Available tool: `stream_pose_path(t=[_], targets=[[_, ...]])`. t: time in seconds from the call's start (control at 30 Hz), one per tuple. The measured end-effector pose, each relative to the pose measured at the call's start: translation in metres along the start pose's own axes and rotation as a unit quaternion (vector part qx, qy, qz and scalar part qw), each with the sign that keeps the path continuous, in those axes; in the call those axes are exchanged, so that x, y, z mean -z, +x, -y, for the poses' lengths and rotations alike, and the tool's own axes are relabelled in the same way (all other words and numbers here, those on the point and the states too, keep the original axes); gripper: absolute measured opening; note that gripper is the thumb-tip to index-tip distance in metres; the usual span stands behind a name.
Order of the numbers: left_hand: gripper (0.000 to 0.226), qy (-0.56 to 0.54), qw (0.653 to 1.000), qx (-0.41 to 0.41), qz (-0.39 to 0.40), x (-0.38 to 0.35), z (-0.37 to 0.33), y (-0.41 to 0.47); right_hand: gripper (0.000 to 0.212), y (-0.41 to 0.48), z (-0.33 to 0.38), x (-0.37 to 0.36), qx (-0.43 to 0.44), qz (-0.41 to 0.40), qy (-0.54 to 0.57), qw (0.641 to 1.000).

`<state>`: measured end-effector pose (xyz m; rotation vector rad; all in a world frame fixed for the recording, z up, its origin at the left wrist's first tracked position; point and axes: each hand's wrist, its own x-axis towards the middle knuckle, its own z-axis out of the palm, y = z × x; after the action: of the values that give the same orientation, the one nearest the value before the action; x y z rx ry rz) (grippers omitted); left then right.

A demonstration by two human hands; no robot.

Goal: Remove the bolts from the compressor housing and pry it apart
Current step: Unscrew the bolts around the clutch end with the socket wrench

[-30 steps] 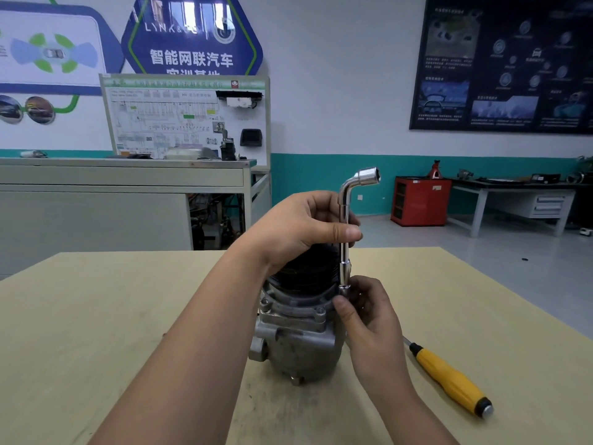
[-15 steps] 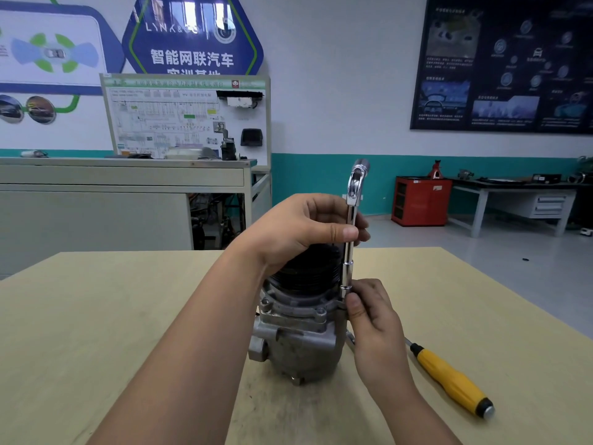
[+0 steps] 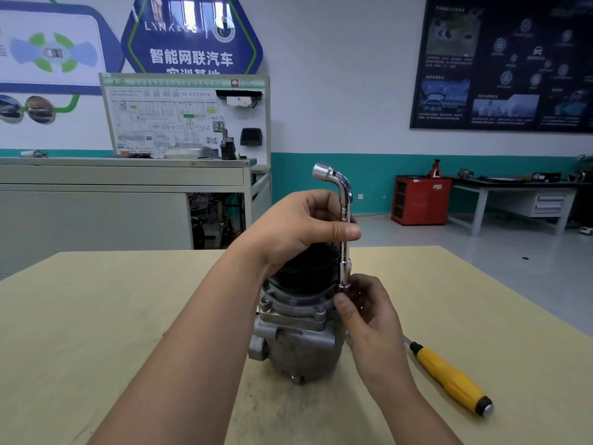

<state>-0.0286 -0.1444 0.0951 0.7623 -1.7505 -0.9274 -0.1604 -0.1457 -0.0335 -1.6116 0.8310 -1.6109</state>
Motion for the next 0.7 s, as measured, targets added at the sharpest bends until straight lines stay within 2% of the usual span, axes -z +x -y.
stream_pose_path(t=[0.23, 0.37, 0.7], targets=[[0.024, 0.012, 1.000, 0.002, 0.002, -0.0006, -0.0003, 0.0009, 0.019, 0.0020, -0.0001, -0.0015, 0.017, -0.011, -0.012, 1.000], [0.008, 0.010, 1.000, 0.006, 0.027, -0.0003, -0.0012, 0.0000, 0.021, 0.0029, 0.0025, -0.0024, 0.035, -0.006, -0.010, 0.999], [0.015, -0.022, 0.998, 0.006, 0.058, 0.0017, -0.0036, -0.0049, 0.017, 0.0034, 0.0011, -0.0019, 0.028, 0.007, -0.002, 1.000]])
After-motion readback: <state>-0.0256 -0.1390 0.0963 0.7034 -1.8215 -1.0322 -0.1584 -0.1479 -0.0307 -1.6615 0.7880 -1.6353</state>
